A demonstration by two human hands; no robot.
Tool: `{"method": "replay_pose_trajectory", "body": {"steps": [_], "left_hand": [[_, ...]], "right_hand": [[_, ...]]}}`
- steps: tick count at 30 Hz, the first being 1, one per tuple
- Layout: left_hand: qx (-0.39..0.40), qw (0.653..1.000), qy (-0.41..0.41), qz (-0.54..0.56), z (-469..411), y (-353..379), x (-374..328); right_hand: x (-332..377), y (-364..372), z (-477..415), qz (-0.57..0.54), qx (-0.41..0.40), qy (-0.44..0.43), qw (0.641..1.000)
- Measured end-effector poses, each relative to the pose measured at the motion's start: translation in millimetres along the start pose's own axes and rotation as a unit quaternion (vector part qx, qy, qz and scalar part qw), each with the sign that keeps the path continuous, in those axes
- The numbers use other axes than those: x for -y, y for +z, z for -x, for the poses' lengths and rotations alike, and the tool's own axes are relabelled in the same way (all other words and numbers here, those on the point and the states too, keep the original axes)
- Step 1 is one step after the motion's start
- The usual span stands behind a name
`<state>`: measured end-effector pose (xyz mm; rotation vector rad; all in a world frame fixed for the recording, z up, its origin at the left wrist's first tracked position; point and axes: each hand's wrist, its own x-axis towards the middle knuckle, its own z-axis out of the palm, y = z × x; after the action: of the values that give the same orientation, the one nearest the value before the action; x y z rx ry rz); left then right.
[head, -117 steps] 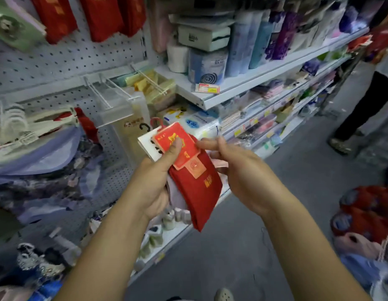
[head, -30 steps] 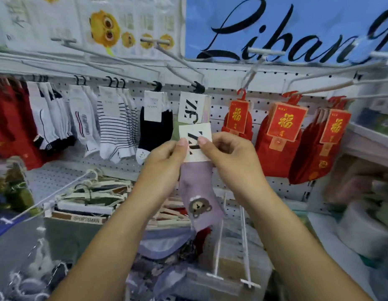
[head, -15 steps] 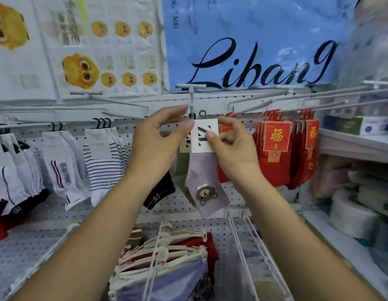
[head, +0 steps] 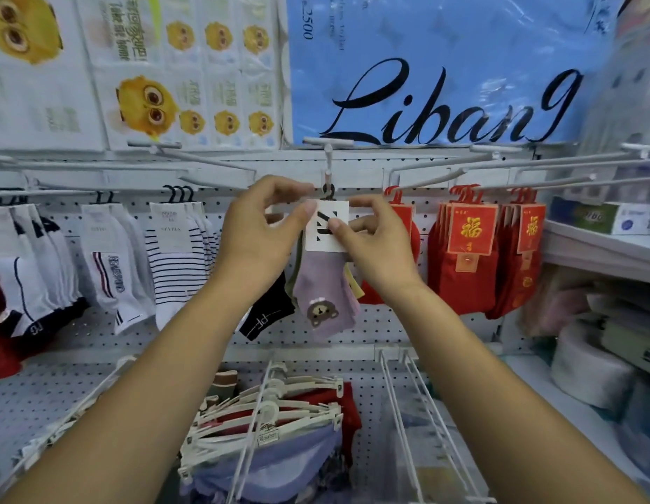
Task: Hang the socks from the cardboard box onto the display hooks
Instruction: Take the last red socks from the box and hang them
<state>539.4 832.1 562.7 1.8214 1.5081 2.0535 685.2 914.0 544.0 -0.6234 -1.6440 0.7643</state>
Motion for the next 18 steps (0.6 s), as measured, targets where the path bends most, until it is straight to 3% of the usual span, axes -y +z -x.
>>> {"method": "replay_pose_trajectory", "body": {"steps": [3, 6, 11, 18], "left_hand": [[0.025, 0.991, -0.124, -0.045, 14.2, 1.6, 26.9], [0.112, 0.974, -0.189, -0.048, 23.5, 12.4, 45.0], [0.171, 0.959, -0.220, 0.046, 31.1, 32.3, 59.4], [0.144, 0.969, -0.199, -0.006, 42.3, 26.2, 65.6]], "right_hand": [[-13.5, 2.0, 5.9, 0.030, -0.027, 0.026, 0.999], [-25.2, 9.5, 11.7, 0.062, 0.034, 0.075, 0.995], [-37.0, 23.4, 24.2, 0.024, 0.148, 0.113, 0.982], [-54.4, 16.8, 36.5, 0.032, 0.190, 0.122, 0.974]]}}
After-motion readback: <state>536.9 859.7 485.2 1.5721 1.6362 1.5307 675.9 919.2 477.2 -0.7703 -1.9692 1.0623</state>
